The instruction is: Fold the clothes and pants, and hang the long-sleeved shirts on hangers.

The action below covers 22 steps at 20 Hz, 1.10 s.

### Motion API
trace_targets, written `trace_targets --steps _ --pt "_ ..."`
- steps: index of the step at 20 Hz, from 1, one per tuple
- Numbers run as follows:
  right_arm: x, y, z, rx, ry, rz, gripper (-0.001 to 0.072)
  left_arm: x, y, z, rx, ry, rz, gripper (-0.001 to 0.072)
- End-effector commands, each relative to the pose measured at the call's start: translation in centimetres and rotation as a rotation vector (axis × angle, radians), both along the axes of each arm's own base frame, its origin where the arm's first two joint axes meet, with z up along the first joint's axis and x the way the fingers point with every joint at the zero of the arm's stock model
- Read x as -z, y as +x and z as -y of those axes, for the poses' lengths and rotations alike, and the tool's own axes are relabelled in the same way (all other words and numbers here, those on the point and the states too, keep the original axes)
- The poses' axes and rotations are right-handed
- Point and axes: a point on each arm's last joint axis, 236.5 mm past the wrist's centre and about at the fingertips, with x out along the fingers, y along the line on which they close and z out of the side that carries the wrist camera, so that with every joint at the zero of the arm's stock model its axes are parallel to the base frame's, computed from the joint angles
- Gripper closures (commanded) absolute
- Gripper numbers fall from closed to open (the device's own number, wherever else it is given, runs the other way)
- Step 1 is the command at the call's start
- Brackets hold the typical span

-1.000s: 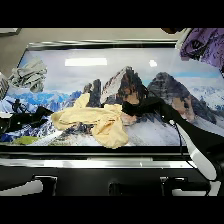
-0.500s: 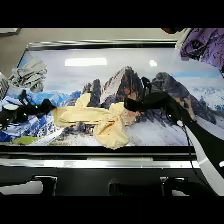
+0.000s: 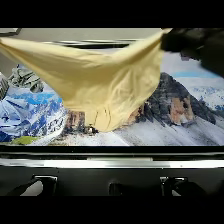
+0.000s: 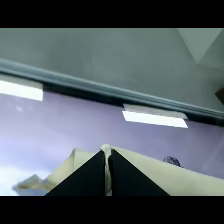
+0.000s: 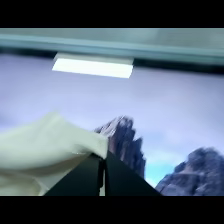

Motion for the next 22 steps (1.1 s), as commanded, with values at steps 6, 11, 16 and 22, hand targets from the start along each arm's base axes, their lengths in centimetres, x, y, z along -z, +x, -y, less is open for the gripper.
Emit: trace_targets --steps 6,11,16,22 --pt "-14.9 -17.2 10.2 0.227 0.110 0.379 0.0686 -10.0 -16.9 3.4 -0.094 0.137 0.150 0.0694" --pt "-13.4 -10.3 12.0 0.396 0.181 0.348 0.0686 -6.7 -14.0 2.5 -0.087 0.104 0.049 0.0694" --pt "1.2 6.8 8.5 0.464 0.135 0.015 0.0685 6.1 -3.4 0.1 -0.040 0.036 -0.268 0.0695" --pt "27.9 20.5 3.2 0.346 0.529 -0.527 0.0685 26.4 10.0 -1.0 -0.051 0.056 -0.551 0.0695"
